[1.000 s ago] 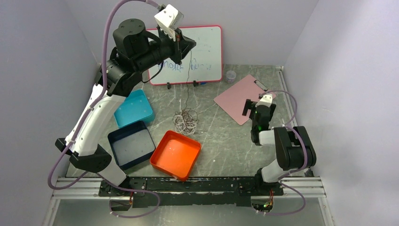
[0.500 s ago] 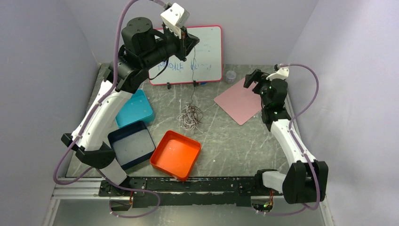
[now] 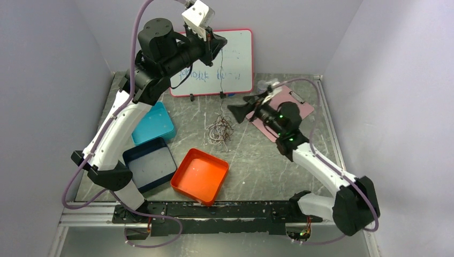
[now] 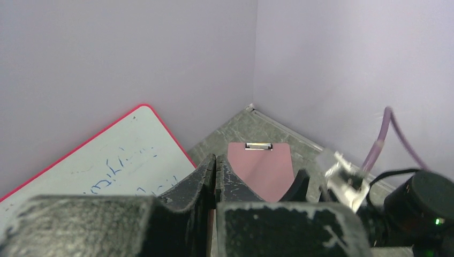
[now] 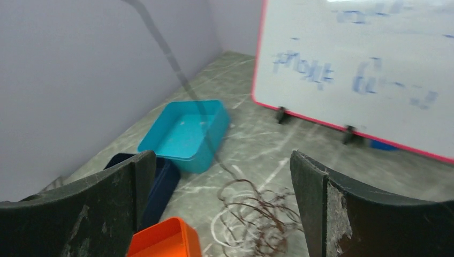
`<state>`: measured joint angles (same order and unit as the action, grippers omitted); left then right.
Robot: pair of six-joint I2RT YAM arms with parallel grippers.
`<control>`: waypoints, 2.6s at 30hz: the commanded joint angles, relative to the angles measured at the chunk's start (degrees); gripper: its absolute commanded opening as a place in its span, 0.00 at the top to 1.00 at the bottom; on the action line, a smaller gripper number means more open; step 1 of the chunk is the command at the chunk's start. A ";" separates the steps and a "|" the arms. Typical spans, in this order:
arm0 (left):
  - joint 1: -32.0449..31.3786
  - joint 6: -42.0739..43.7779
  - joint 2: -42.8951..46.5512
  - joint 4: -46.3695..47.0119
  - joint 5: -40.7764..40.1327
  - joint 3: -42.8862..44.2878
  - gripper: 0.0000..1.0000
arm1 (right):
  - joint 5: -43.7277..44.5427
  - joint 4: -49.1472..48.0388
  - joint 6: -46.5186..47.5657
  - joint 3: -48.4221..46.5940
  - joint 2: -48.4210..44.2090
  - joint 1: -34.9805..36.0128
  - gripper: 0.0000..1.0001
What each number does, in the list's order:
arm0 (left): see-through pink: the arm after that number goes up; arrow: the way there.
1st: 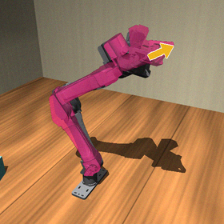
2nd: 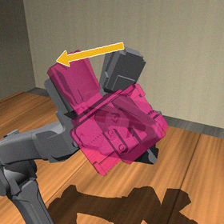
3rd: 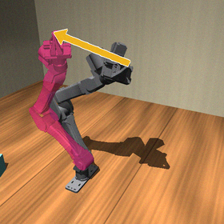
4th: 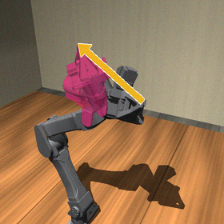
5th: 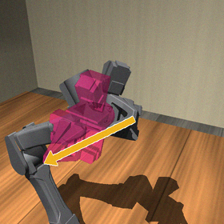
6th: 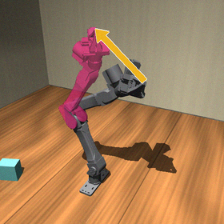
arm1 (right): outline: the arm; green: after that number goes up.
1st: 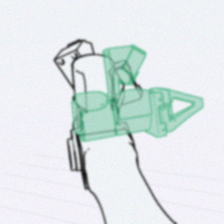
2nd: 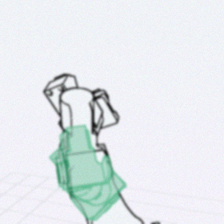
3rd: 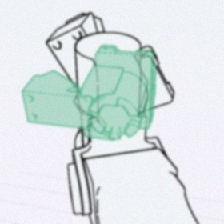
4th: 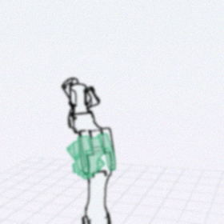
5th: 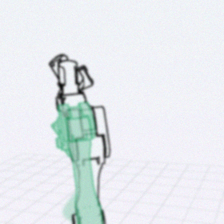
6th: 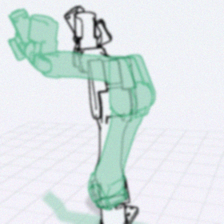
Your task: Untangle the cables
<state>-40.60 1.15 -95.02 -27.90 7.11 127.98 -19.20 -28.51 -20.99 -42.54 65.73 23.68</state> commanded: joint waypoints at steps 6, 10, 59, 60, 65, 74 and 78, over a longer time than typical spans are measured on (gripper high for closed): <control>0.31 -0.03 0.50 4.45 -1.29 2.71 0.93 | 5.26 -18.80 5.40 -3.92 13.80 12.82 0.03; 0.29 -0.89 0.87 4.97 -1.02 3.26 0.93 | 10.24 -20.34 7.01 -6.10 19.78 13.70 0.15; 0.34 2.98 7.20 25.77 -10.17 2.81 0.93 | 20.70 -19.29 11.15 10.54 24.97 17.29 0.23; 0.29 2.93 7.22 25.58 -10.13 2.72 0.93 | 19.48 -18.79 11.62 10.77 23.53 17.34 0.20; 0.31 2.72 6.85 24.91 -9.82 3.24 0.93 | 15.10 -16.98 14.12 11.69 16.91 17.34 0.14; 0.30 2.29 6.95 24.57 -9.72 2.71 0.93 | 9.35 -15.17 15.95 4.38 16.95 17.33 0.15; 0.29 2.19 6.88 24.02 -9.88 2.71 0.93 | 8.21 -17.34 15.14 1.35 20.27 17.39 0.16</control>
<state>-40.58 3.27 -88.77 -3.88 -1.78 130.67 -8.58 -44.34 -6.35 -37.85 83.37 40.97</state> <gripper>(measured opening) 0.074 0.850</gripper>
